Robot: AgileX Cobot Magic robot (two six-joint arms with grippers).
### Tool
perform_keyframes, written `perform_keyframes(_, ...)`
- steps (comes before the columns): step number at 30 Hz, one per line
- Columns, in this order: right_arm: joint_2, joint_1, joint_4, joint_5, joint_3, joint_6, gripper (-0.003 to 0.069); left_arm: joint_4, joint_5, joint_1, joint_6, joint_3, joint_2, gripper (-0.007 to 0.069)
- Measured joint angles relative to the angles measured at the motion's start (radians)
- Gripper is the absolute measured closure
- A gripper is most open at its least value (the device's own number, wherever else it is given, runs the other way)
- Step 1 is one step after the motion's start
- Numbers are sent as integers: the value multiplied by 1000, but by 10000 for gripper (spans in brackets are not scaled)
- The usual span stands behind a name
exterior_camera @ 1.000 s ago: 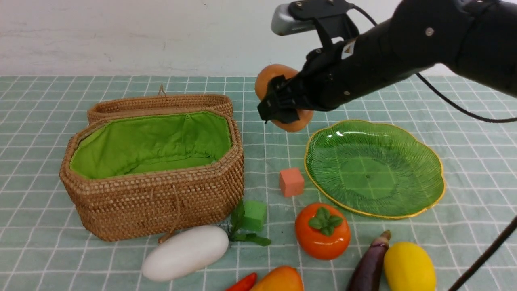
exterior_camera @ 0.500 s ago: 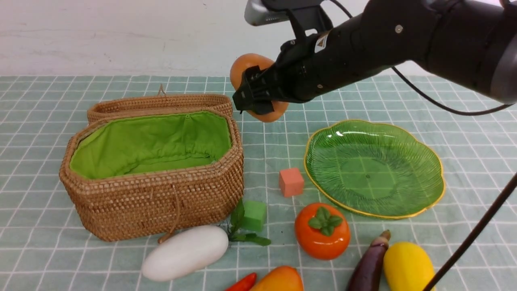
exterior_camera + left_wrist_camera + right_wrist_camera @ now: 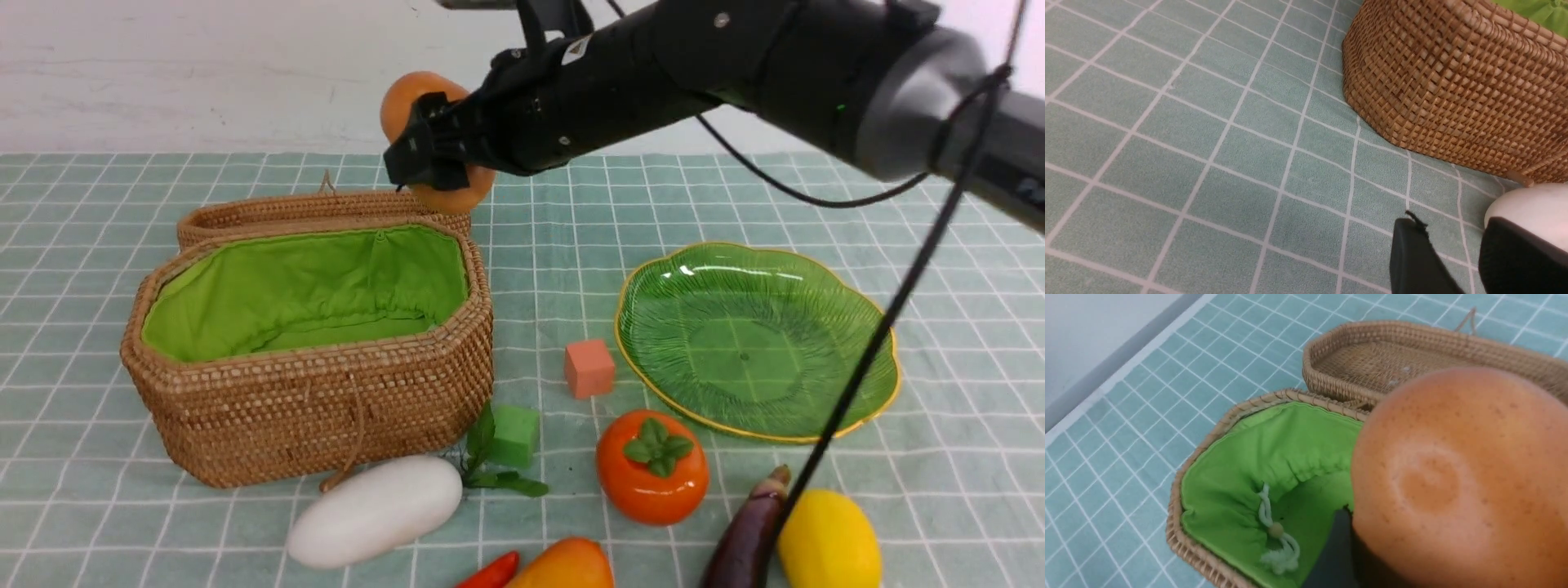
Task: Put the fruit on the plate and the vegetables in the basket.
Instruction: Use the right arm to grab a potato and put it into the left basket
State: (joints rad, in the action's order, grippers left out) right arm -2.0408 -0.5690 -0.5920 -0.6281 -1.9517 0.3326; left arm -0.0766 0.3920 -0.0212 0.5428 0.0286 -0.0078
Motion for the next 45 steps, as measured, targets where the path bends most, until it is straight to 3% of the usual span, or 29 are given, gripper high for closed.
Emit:
perform_keyframes(10,-130,0,-49,23,-47,3,33,0,0,0,0,0,0,386)
perform_keyframes(15,-130,0,-50,26,-57,23,-25,0,0,0,0,0,0,386)
perform_keyframes(21,-121,0,-51,-4,-58,35,-12,0,0,0,0,0,0,386)
perform_keyframes(28,-57,0,-19,-61,-58,99,-3,0,0,0,0,0,0,386)
perform_keyframes(37,-94,-52,-29,3,-65,238,-8,0,0,0,0,0,0,386)
perform_keyframes(45,-104,-92,0,-15,-61,249,-18,0,0,0,0,0,0,386)
